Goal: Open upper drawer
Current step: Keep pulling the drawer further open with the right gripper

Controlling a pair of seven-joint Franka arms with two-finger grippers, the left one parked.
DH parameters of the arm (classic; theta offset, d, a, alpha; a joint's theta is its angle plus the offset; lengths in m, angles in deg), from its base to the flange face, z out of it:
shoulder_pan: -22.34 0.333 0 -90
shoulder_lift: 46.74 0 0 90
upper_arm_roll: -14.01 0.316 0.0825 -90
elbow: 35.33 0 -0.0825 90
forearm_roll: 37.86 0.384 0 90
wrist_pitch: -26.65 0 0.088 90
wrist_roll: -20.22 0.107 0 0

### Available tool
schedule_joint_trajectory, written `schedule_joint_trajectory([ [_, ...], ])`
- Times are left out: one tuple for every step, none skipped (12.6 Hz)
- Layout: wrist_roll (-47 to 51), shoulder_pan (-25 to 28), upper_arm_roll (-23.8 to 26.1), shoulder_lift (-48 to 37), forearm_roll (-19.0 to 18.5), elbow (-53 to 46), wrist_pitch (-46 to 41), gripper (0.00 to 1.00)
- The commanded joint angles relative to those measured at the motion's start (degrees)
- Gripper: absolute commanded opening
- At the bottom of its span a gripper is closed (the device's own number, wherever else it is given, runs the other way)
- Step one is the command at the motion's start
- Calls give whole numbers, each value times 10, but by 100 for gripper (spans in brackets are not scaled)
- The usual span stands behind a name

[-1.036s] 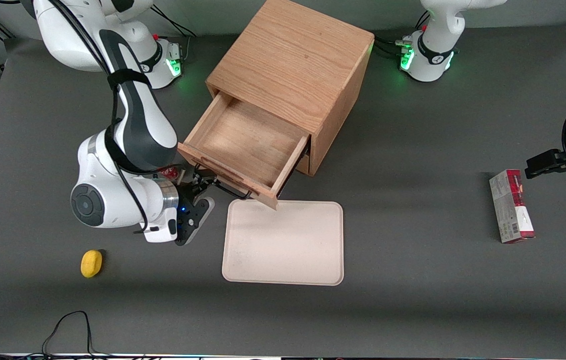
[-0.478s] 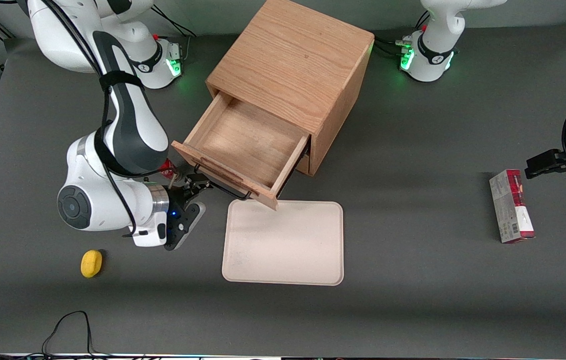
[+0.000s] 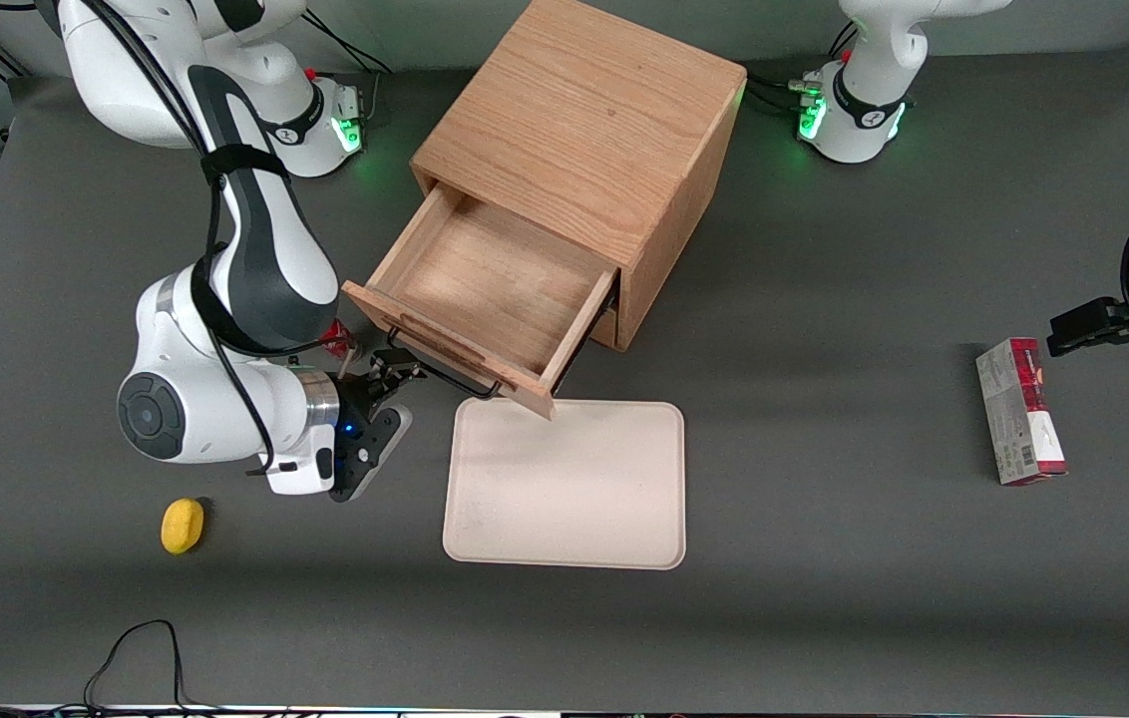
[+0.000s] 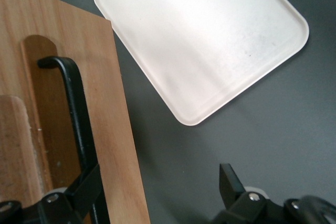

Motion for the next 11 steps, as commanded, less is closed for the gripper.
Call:
schedule_joint_trajectory([
  [-5,-2,2,14,-5,-38,-19,100],
  [-3,-2,4,15,-2,-40,-26,100],
  [-2,0,5,15,1,-39,-27,100],
  [5,0,6,15,3,-37,-27,100],
  [7,2,7,15,3,-34,-27,100],
  [8,4,14,15,2,-31,-27,100],
  [9,7,21,15,2,-26,-27,100],
  [17,8,22,15,3,-15,-27,100],
  [23,21,22,15,2,-10,-27,100],
  [23,22,22,16,1,-8,-27,100],
  [19,22,22,16,2,-3,-27,100],
])
